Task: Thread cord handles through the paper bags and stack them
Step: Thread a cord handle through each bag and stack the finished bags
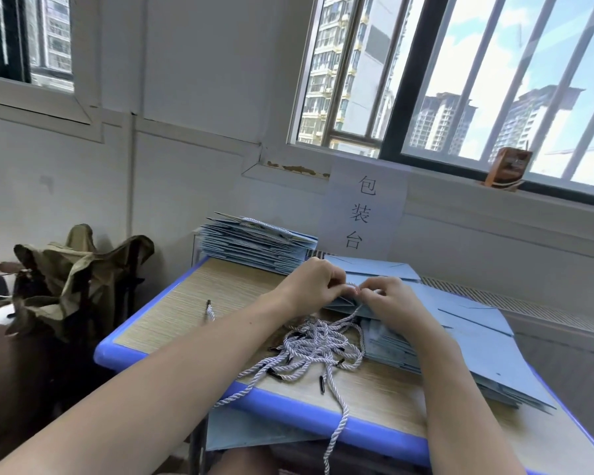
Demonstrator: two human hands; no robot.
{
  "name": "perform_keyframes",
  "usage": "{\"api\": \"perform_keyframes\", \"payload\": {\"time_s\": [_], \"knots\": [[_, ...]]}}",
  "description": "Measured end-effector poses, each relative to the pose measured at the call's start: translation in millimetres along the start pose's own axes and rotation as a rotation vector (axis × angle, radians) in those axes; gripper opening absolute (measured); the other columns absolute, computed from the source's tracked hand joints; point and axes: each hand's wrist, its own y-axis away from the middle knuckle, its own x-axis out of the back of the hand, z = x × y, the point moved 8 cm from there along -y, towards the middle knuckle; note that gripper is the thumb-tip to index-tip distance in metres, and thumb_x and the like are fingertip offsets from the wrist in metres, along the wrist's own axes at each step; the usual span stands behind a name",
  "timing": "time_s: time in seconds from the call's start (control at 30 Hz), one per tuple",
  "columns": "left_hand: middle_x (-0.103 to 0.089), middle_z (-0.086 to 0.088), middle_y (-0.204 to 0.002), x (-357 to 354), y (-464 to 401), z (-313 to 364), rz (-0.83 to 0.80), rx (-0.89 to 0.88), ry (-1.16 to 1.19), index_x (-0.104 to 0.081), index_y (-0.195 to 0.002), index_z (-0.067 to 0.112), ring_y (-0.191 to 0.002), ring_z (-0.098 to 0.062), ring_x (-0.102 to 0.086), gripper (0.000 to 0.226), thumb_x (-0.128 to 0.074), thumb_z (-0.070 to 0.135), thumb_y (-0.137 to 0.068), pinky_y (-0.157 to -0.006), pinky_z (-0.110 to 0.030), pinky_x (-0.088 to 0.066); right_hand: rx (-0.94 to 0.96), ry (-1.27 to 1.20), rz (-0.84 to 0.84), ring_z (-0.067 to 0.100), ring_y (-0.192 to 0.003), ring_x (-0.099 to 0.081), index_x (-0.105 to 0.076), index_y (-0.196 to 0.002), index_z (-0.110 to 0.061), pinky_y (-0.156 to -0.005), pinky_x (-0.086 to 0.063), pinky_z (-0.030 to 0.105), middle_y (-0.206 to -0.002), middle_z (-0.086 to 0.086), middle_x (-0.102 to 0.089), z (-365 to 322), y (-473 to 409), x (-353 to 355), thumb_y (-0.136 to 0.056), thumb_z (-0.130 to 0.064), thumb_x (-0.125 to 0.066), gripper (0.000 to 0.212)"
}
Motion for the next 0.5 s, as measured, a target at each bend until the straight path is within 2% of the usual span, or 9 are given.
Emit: {"api": "perform_keyframes", "payload": {"time_s": [0.1, 0.27, 0.4, 0.5], "knots": [[-0.059, 0.001, -0.063, 1.8, 0.6, -0.2, 0.007, 0.002, -0.017, -0.072, -0.078, 0.007, -0.057, -0.013, -0.052, 0.022, -0.068, 0.021, -0.093, -0.056, -0.020, -0.038, 0.022, -0.017, -0.031, 0.012, -0.065, -0.053, -0.068, -0.086, -0.024, -0.056, -0.039, 0.025, -0.069, -0.009, -0.059, -5.2, 4.9, -4.0, -0.092, -0.029, -0.062, 0.010], [-0.064, -0.005, -0.066, 1.1, 1.5, 0.7, 0.000, 0.001, -0.048, -0.071, -0.079, 0.005, -0.062, -0.022, -0.060, 0.020, -0.067, 0.017, -0.094, -0.057, -0.028, -0.047, 0.033, 0.028, -0.014, 0.004, -0.067, -0.050, -0.067, -0.089, -0.024, -0.057, -0.036, 0.024, -0.072, -0.013, -0.057, -6.3, 5.1, -4.7, -0.092, -0.031, -0.061, 0.010], [-0.065, -0.004, -0.067, 0.6, 1.6, 0.8, -0.003, 0.010, -0.070, -0.071, -0.081, 0.006, -0.062, -0.019, -0.061, 0.019, -0.064, 0.016, -0.095, -0.058, -0.027, -0.050, 0.033, 0.071, -0.026, 0.005, -0.064, -0.049, -0.068, -0.094, -0.023, -0.057, -0.038, 0.024, -0.071, -0.012, -0.055, -5.9, 3.8, -6.1, -0.094, -0.030, -0.059, 0.012], [-0.064, -0.003, -0.068, 1.1, 1.6, 2.9, -0.006, 0.013, -0.076, -0.071, -0.082, 0.004, -0.060, -0.017, -0.058, 0.018, -0.062, 0.012, -0.095, -0.058, -0.023, -0.045, 0.027, 0.061, -0.034, 0.005, -0.063, -0.051, -0.070, -0.093, -0.022, -0.055, -0.037, 0.023, -0.070, -0.012, -0.057, -4.7, 2.3, -6.0, -0.095, -0.028, -0.059, 0.012]]}}
